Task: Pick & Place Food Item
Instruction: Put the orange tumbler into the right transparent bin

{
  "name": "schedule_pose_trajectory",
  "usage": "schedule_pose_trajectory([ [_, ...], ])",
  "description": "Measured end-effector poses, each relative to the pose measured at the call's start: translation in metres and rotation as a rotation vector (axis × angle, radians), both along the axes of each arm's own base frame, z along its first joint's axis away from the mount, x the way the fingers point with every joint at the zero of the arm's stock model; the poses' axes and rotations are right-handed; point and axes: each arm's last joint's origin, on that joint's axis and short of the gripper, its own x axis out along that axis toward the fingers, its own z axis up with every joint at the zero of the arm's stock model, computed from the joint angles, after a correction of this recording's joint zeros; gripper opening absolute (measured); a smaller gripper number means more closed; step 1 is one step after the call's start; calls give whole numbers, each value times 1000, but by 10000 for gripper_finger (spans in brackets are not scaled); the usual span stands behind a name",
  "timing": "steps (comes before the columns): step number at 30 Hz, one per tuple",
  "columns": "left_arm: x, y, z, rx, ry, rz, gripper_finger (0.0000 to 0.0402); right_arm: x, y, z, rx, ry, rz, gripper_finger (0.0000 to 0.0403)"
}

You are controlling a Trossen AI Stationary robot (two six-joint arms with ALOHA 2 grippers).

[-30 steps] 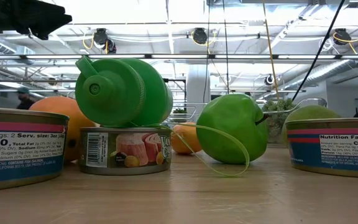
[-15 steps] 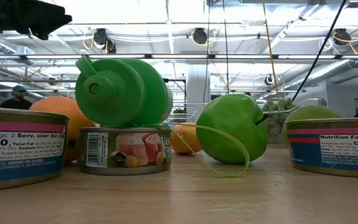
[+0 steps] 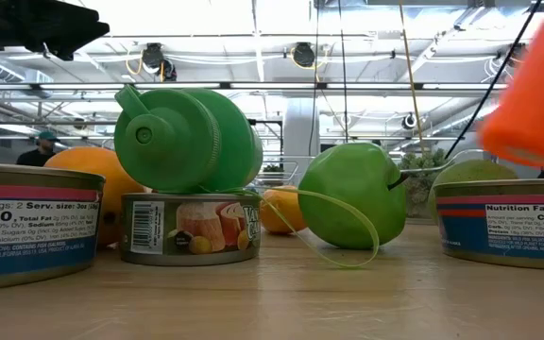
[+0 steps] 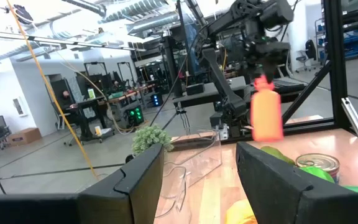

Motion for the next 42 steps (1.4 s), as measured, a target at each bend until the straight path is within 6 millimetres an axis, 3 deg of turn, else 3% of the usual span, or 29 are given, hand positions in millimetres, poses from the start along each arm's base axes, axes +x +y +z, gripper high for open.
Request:
schedule_pose_trajectory([
  [10, 0, 0, 0, 0, 0, 0, 214, -23, -43, 23, -388, -378, 23, 207],
  [16, 0, 0, 0, 0, 0, 0, 214, -24, -64, 32, -587, -447, -11, 207],
  [21, 0, 0, 0, 0, 0, 0, 214, -8, -75, 43, -645, -437, 40, 207],
  [26, 0, 0, 0, 0, 0, 0, 214, 23, -92, 59, -691, -426, 143, 207],
  [36, 0, 0, 0, 0, 0, 0, 214, 68, -156, 71, -773, -205, 191, 208],
  [42, 0, 0, 0, 0, 0, 0, 214, 72, -188, 109, -884, -173, 149, 208],
])
